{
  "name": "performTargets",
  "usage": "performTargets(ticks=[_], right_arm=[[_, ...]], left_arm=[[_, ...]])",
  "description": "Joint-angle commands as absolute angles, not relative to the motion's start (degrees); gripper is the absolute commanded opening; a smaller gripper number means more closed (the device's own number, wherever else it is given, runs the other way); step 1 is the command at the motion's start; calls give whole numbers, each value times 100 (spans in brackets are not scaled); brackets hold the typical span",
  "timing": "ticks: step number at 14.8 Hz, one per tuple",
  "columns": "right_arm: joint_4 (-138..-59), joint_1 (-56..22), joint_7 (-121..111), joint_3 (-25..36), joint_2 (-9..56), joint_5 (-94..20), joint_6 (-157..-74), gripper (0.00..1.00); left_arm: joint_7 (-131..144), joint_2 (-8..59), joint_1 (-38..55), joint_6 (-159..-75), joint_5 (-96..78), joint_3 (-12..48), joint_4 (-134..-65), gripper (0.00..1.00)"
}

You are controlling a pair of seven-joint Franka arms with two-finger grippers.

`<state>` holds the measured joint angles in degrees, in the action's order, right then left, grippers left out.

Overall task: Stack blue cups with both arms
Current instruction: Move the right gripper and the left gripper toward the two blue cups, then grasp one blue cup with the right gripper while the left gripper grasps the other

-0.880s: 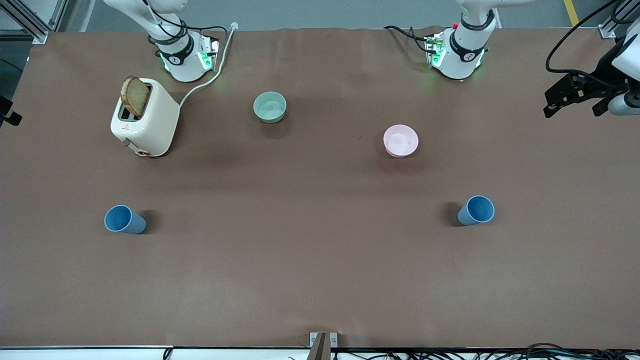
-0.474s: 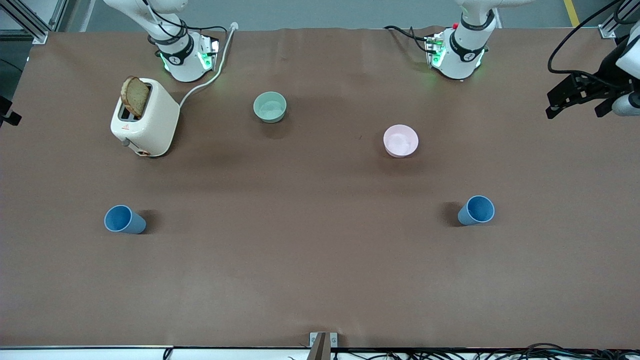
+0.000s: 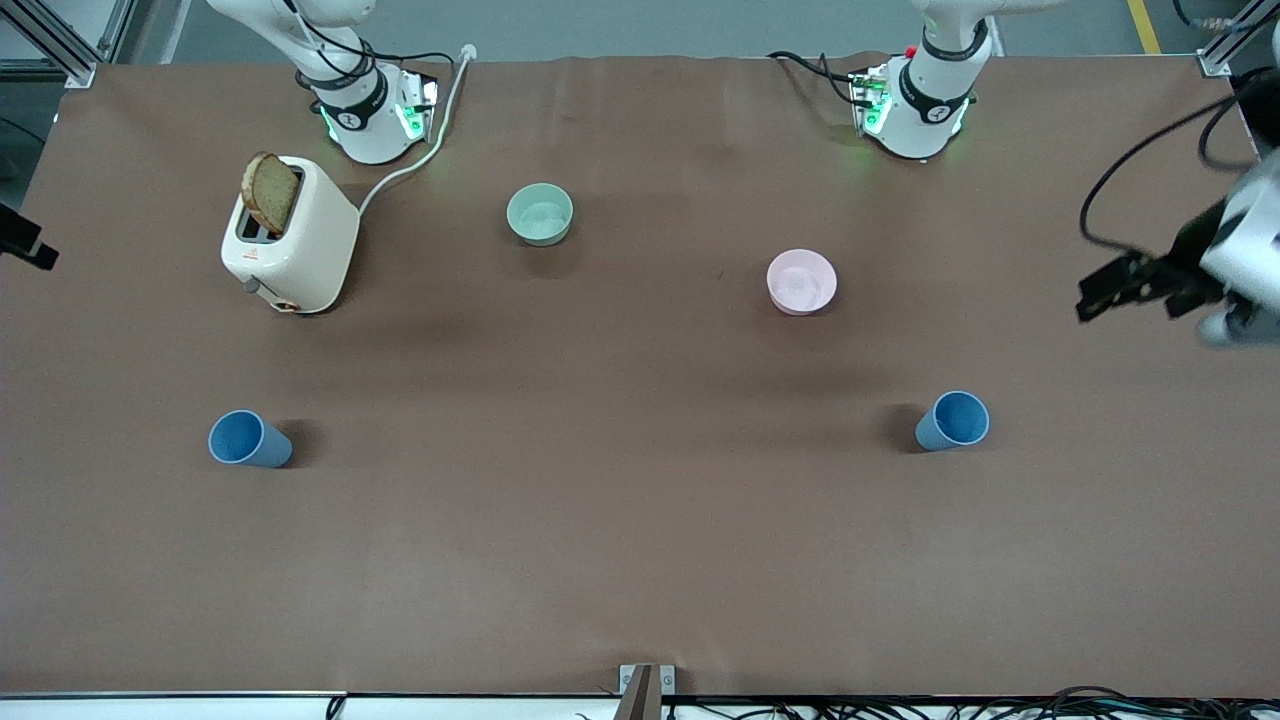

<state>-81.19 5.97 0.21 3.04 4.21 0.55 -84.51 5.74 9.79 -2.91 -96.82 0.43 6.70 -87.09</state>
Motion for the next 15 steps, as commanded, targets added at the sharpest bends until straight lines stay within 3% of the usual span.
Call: performTargets(ticks=[1, 6, 8, 10, 13, 15], right_arm=[[-8217, 589, -279, 343, 973, 132, -8857, 100], [-8937, 721, -1298, 378, 1984, 123, -10860, 100], [-9576, 808, -1415, 387, 2135, 123, -11903, 100], [-10131, 756, -1415, 483, 2267, 123, -12863, 100], [-10467, 738, -1406, 483, 2496, 114, -13489, 100], [-10520, 747, -1406, 475, 2618, 88, -13684, 100]], left_arm=[[589, 1484, -290, -10281, 53, 668, -8902, 100], [624, 1941, -299, -11634, 403, 668, -9877, 100], [624, 2170, -316, -12118, 431, 668, -10150, 99], [624, 2346, -378, -12199, 431, 677, -10195, 91], [615, 2653, -378, -12278, 431, 677, -10187, 75], [598, 2777, -395, -12270, 431, 685, -10186, 55]])
